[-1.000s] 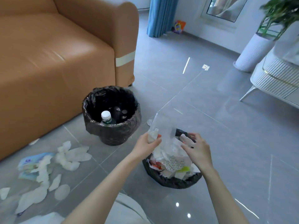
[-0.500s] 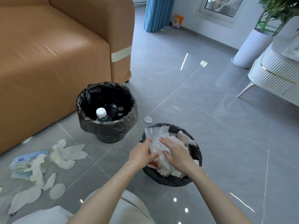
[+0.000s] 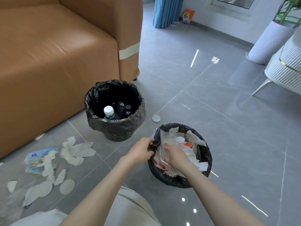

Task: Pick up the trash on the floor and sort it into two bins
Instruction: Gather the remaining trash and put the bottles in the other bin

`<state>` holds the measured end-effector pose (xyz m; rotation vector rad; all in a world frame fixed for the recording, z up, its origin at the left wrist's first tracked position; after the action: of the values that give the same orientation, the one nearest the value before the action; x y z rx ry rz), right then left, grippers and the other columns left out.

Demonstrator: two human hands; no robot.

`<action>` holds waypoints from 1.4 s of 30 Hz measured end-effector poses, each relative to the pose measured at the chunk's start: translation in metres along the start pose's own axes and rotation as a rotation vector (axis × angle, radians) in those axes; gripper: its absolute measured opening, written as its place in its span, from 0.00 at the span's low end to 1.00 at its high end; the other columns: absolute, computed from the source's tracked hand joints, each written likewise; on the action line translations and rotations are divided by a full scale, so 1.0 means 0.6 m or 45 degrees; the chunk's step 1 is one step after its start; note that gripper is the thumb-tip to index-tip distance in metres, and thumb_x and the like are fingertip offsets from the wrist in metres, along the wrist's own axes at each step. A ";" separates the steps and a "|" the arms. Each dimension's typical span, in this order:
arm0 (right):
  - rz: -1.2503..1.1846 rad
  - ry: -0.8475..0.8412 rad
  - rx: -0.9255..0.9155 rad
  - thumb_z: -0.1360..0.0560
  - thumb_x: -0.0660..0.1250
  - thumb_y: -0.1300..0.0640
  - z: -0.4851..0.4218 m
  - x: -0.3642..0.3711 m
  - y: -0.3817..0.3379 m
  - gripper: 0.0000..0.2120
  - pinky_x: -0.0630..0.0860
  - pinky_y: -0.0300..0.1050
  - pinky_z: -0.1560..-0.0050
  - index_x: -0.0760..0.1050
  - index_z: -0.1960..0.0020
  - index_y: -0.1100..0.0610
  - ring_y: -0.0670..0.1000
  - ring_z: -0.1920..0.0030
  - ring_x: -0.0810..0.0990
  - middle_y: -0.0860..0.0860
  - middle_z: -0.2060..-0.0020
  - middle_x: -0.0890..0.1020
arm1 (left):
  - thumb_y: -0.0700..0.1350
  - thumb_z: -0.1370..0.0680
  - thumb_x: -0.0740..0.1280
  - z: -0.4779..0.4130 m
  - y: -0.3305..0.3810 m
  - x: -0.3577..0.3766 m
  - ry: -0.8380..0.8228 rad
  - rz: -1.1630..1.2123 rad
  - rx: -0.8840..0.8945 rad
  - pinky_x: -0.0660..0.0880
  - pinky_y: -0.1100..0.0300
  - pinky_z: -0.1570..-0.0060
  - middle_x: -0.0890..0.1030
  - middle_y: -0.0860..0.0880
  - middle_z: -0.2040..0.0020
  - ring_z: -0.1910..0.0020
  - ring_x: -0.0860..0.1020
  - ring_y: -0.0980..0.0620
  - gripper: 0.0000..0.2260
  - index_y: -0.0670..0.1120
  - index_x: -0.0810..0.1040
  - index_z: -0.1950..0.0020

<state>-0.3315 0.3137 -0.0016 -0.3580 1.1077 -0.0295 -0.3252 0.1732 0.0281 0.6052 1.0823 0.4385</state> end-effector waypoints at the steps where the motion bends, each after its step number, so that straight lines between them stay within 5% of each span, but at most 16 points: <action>1: 0.052 -0.017 0.012 0.28 0.62 0.63 -0.006 0.009 0.003 0.16 0.74 0.47 0.53 0.73 0.40 0.60 0.59 0.44 0.78 0.54 0.39 0.77 | 0.41 0.23 0.63 0.001 0.002 -0.001 0.002 -0.017 0.012 0.69 0.58 0.41 0.71 0.48 0.34 0.40 0.74 0.47 0.23 0.48 0.65 0.28; 4: 0.174 -0.090 0.051 0.28 0.63 0.63 -0.017 0.026 0.006 0.12 0.66 0.44 0.61 0.71 0.45 0.61 0.60 0.48 0.79 0.58 0.50 0.80 | 0.41 0.22 0.62 0.007 0.008 -0.002 0.002 -0.049 0.041 0.66 0.60 0.40 0.69 0.47 0.32 0.37 0.72 0.47 0.22 0.48 0.65 0.28; 12: 0.227 -0.131 0.047 0.26 0.61 0.62 -0.021 0.026 -0.009 0.17 0.72 0.47 0.53 0.72 0.38 0.58 0.58 0.44 0.77 0.56 0.44 0.79 | 0.47 0.21 0.61 0.029 -0.008 -0.010 0.108 -0.066 0.033 0.68 0.52 0.36 0.69 0.50 0.33 0.35 0.69 0.50 0.19 0.51 0.68 0.30; 16: 0.013 0.002 0.061 0.26 0.62 0.59 0.007 0.010 0.008 0.26 0.75 0.50 0.44 0.66 0.29 0.52 0.56 0.37 0.74 0.51 0.34 0.72 | 0.53 0.21 0.61 0.011 -0.010 -0.003 0.195 -0.083 -0.039 0.69 0.49 0.37 0.69 0.50 0.34 0.33 0.66 0.49 0.22 0.52 0.65 0.28; 22: -0.036 0.027 0.006 0.25 0.63 0.58 0.029 0.008 0.028 0.30 0.74 0.47 0.44 0.59 0.25 0.46 0.52 0.34 0.69 0.47 0.30 0.65 | 0.57 0.22 0.62 -0.026 0.004 0.009 0.339 -0.222 -0.131 0.71 0.53 0.43 0.68 0.47 0.41 0.37 0.65 0.47 0.21 0.50 0.68 0.32; 26: 0.098 0.006 0.016 0.23 0.62 0.57 0.033 0.006 0.034 0.31 0.75 0.48 0.45 0.55 0.24 0.45 0.54 0.31 0.66 0.48 0.27 0.60 | 0.51 0.21 0.62 -0.052 -0.002 -0.007 0.477 -0.011 -0.143 0.70 0.54 0.46 0.72 0.47 0.46 0.44 0.70 0.47 0.09 0.46 0.76 0.48; 30: 0.162 0.035 0.045 0.25 0.59 0.63 0.037 0.012 0.036 0.36 0.74 0.44 0.59 0.49 0.23 0.44 0.54 0.29 0.63 0.48 0.25 0.55 | 0.44 0.19 0.59 -0.045 -0.046 -0.015 0.594 0.532 -0.381 0.66 0.58 0.57 0.75 0.47 0.56 0.56 0.72 0.47 0.07 0.43 0.70 0.54; 33: 0.243 -0.050 0.096 0.26 0.59 0.65 0.031 0.027 0.040 0.36 0.76 0.48 0.53 0.50 0.24 0.45 0.55 0.30 0.64 0.50 0.27 0.59 | 0.44 0.19 0.59 -0.028 -0.108 -0.023 0.660 0.559 -0.612 0.65 0.57 0.59 0.74 0.47 0.60 0.58 0.72 0.46 0.09 0.44 0.67 0.59; 37: 0.325 -0.163 0.117 0.26 0.61 0.65 0.016 0.047 0.037 0.34 0.73 0.50 0.47 0.54 0.25 0.47 0.57 0.31 0.65 0.53 0.29 0.62 | 0.45 0.20 0.60 -0.031 -0.167 0.010 0.473 0.552 -0.730 0.72 0.56 0.55 0.78 0.44 0.60 0.54 0.79 0.43 0.14 0.48 0.64 0.65; 42: 0.352 -0.236 0.129 0.27 0.63 0.65 0.004 0.054 0.031 0.36 0.73 0.51 0.44 0.54 0.24 0.46 0.57 0.31 0.66 0.53 0.27 0.61 | 0.46 0.18 0.55 -0.022 -0.155 0.053 0.208 0.671 -0.845 0.71 0.57 0.58 0.75 0.46 0.59 0.57 0.78 0.45 0.09 0.46 0.67 0.57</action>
<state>-0.3177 0.3253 -0.0347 -0.1116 0.9599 0.1883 -0.3204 0.1251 -0.0585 0.2504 0.8457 1.2639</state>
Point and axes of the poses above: each hand's wrist, its own z-axis away from the middle knuckle, its own x-axis out of the palm, y = z × x, the point moved 7 cm from there along -z, towards the middle knuckle
